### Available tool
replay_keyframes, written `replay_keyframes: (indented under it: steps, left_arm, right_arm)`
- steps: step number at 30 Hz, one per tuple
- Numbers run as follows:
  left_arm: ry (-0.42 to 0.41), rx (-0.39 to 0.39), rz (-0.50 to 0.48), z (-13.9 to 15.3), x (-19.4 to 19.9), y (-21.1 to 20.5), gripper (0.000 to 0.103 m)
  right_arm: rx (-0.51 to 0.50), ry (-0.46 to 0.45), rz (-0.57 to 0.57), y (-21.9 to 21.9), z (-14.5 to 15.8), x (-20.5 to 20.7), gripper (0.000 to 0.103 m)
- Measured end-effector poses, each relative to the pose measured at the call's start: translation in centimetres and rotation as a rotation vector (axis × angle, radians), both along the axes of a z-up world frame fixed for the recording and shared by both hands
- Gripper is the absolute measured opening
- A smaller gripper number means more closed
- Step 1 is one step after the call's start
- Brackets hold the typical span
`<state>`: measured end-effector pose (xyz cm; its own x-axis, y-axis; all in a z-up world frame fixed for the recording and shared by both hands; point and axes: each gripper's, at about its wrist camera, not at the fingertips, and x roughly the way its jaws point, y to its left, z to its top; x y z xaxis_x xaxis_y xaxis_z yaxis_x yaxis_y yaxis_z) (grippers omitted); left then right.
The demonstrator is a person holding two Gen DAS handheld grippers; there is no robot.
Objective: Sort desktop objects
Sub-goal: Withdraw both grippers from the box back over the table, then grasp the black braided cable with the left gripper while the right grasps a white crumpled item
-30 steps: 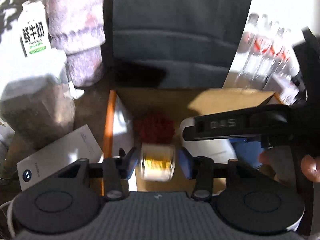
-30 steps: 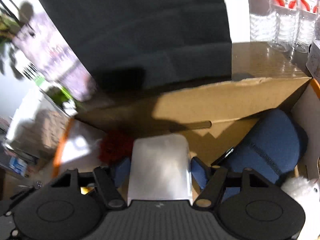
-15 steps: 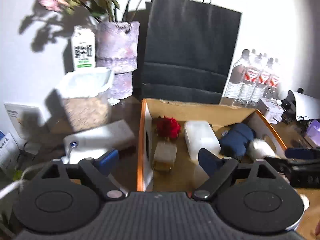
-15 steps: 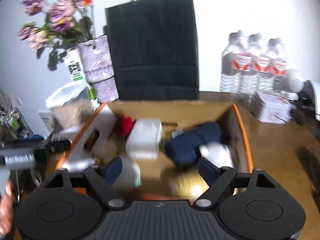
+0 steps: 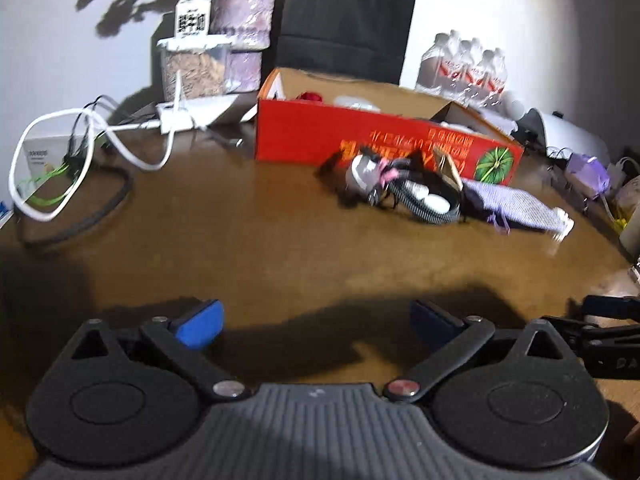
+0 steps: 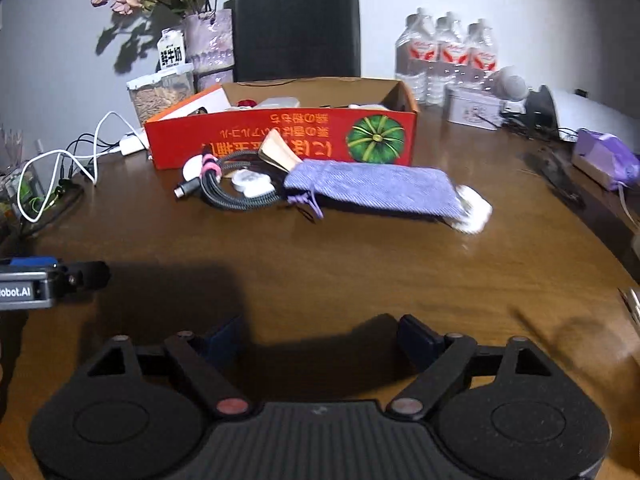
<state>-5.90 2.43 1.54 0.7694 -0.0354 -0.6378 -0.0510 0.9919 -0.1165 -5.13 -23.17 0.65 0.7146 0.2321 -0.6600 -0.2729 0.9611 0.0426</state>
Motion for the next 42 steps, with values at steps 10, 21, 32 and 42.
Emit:
replay_keyframes:
  steps: [10, 21, 32, 42]
  left_arm:
    - [-0.080, 0.090, -0.079, -0.3, -2.3, -2.1, 0.103]
    - [-0.067, 0.127, -0.111, -0.5, -1.9, -3.0, 0.103]
    - [-0.169, 0.028, -0.197, 2.7, 5.6, -3.5, 0.082]
    - [-0.004, 0.022, -0.207, 0.9, 15.1, -4.9, 0.043]
  right_arm:
    - [0.108, -0.063, -0.033, -0.6, 0.0, -1.8, 0.090]
    - [0.164, -0.027, -0.046, -1.0, -0.3, -1.1, 0.090]
    - [0.055, -0.105, -0.144, -3.8, 1.9, 5.3, 0.086]
    - [0.137, -0.012, -0.296, -9.4, 0.4, 13.2, 0.052]
